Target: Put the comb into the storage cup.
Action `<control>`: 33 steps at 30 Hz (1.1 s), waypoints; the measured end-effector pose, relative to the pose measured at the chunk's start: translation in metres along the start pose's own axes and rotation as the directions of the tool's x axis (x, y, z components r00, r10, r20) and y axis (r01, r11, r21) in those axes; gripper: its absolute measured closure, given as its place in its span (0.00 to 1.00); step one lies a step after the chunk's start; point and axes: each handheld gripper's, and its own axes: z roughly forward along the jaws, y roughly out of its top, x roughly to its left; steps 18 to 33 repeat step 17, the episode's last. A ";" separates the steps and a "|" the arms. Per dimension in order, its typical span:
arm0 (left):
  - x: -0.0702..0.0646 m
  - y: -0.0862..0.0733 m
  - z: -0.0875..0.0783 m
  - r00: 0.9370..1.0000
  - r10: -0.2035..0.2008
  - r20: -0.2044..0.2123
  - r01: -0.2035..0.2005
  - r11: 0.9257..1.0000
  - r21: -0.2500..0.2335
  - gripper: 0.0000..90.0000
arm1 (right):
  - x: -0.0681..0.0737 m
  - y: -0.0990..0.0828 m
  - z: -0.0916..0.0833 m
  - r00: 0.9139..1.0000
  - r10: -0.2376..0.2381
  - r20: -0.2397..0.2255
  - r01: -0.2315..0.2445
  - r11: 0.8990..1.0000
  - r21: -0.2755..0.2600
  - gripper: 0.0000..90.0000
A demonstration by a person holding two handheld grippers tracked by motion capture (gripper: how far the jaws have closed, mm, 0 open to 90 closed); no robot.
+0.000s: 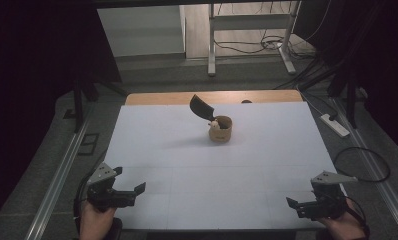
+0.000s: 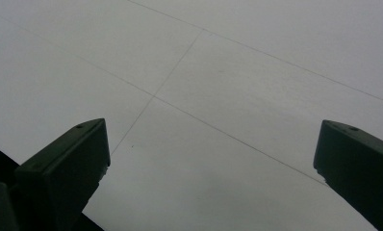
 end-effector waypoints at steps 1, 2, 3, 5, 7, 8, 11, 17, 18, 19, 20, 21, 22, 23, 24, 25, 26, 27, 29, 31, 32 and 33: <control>0.000 -0.001 0.000 1.000 0.000 -0.002 0.000 1.000 0.005 0.00 | 0.000 0.000 0.000 1.000 0.000 0.000 0.000 1.000 0.000 0.00; 0.000 -0.002 0.000 1.000 -0.001 -0.005 0.001 1.000 0.009 0.00 | 0.000 0.000 0.000 1.000 0.000 0.000 0.000 1.000 0.000 0.00; -0.001 -0.002 0.000 1.000 -0.002 -0.008 0.002 1.000 0.016 0.00 | 0.000 0.000 0.000 1.000 0.000 0.000 0.000 1.000 0.000 0.00; -0.001 -0.004 0.000 1.000 -0.003 -0.017 0.004 0.999 0.031 0.00 | 0.000 0.000 0.000 1.000 0.000 0.001 0.000 1.000 0.000 0.00; -0.002 -0.006 0.001 1.000 -0.004 -0.026 0.005 0.999 0.050 0.00 | 0.000 0.000 0.000 1.000 0.000 0.001 0.000 1.000 0.000 0.00; -0.002 -0.006 0.001 0.999 -0.004 -0.033 0.006 0.998 0.057 0.00 | 0.000 0.000 0.000 1.000 0.000 0.002 0.000 1.000 0.000 0.00; -0.003 -0.007 0.000 0.999 -0.004 -0.042 0.006 0.998 0.060 0.00 | 0.000 0.000 0.000 1.000 0.000 0.003 0.000 1.000 0.000 0.00; -0.004 -0.007 0.002 0.999 -0.002 -0.048 0.005 0.998 0.069 0.01 | 0.001 0.000 0.000 1.000 -0.004 0.003 0.004 1.000 0.003 0.00; -0.004 -0.007 0.002 0.999 -0.002 -0.048 0.005 0.998 0.069 0.01 | 0.001 0.000 0.000 1.000 -0.004 0.003 0.004 1.000 0.003 0.00; -0.004 -0.007 0.002 0.999 -0.002 -0.048 0.005 0.998 0.069 0.01 | 0.001 0.000 0.000 1.000 -0.004 0.003 0.004 1.000 0.003 0.00; -0.004 -0.007 0.002 0.999 -0.002 -0.048 0.005 0.998 0.069 0.01 | 0.001 0.000 0.000 1.000 -0.004 0.003 0.004 1.000 0.003 0.00; -0.004 -0.007 0.002 0.999 -0.002 -0.048 0.005 0.998 0.069 0.01 | 0.001 0.000 0.000 1.000 -0.004 0.003 0.004 1.000 0.003 0.00; -0.004 -0.007 0.002 0.999 -0.002 -0.048 0.005 0.998 0.069 0.01 | 0.001 0.000 0.000 1.000 -0.004 0.003 0.004 1.000 0.003 0.00; -0.004 -0.007 0.002 0.999 -0.002 -0.048 0.005 0.998 0.069 0.01 | 0.001 0.000 0.000 1.000 -0.004 0.003 0.004 1.000 0.003 0.00; -0.004 -0.007 0.002 0.999 -0.002 -0.048 0.005 0.998 0.069 0.01 | 0.001 0.000 0.000 1.000 -0.004 0.003 0.004 1.000 0.003 0.00; -0.004 -0.007 0.002 0.999 -0.002 -0.048 0.005 0.998 0.069 0.01 | 0.001 0.000 0.000 1.000 -0.004 0.003 0.004 1.000 0.003 0.00; -0.004 -0.007 0.002 0.999 -0.002 -0.048 0.005 0.998 0.069 0.01 | 0.001 0.000 0.000 1.000 -0.004 0.003 0.004 1.000 0.003 0.00; -0.004 -0.007 0.002 0.999 -0.002 -0.048 0.005 0.998 0.069 0.01 | 0.001 0.000 0.000 1.000 -0.004 0.003 0.004 1.000 0.003 0.00; -0.004 -0.007 0.002 0.999 -0.002 -0.048 0.005 0.998 0.069 0.01 | 0.001 0.000 0.000 1.000 -0.004 0.003 0.004 1.000 0.003 0.00; -0.004 -0.007 0.002 0.999 -0.002 -0.048 0.005 0.998 0.069 0.01 | 0.001 0.000 0.000 1.000 -0.004 0.003 0.004 1.000 0.003 0.00; -0.004 -0.007 0.002 0.999 -0.002 -0.048 0.005 0.998 0.069 0.01 | 0.001 0.000 0.000 1.000 -0.004 0.003 0.004 1.000 0.003 0.00; -0.004 -0.007 0.002 0.999 -0.002 -0.048 0.005 0.998 0.069 0.01 | 0.001 0.000 0.000 1.000 -0.004 0.003 0.004 1.000 0.003 0.00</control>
